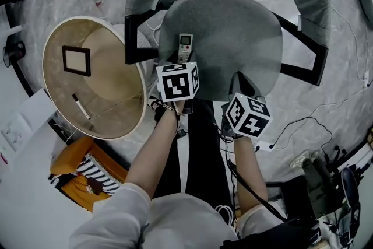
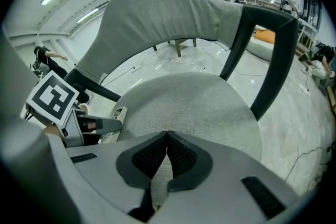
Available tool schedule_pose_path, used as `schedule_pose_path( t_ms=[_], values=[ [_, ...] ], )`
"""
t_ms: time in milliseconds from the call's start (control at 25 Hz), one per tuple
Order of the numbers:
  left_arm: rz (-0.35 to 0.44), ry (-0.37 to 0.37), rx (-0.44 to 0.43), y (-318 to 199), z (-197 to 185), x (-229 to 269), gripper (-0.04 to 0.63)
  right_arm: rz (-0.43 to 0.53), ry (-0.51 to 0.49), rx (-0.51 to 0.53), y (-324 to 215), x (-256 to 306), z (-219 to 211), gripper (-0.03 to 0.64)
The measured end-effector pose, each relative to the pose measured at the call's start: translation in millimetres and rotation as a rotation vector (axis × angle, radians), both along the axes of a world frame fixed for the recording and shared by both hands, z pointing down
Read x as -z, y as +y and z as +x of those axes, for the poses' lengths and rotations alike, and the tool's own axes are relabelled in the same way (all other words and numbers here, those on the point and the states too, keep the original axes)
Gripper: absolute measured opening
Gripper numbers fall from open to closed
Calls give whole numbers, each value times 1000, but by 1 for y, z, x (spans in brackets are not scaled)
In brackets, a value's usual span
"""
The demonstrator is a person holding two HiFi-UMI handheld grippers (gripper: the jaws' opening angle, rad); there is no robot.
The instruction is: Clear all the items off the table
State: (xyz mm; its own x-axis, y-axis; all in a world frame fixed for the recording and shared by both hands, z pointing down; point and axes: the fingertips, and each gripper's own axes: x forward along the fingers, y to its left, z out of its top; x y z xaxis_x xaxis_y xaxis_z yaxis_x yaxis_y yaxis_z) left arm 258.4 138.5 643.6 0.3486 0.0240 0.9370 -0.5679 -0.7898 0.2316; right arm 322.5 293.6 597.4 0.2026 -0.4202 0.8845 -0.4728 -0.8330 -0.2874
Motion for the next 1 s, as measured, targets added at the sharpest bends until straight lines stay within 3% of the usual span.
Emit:
schedule_pose_path(
  t_ms=[360,560,1000],
  values=[
    [-54,35,5,4,-5,2,244,-10,0,22,-3,-2,-15,24],
    [-30,76,11,12,-16,27,244,-12,27,43,-13,13,-18,25],
    [-22,140,148,-11,-105,93,214,25,50,173,-74,57,-79,25]
  ],
)
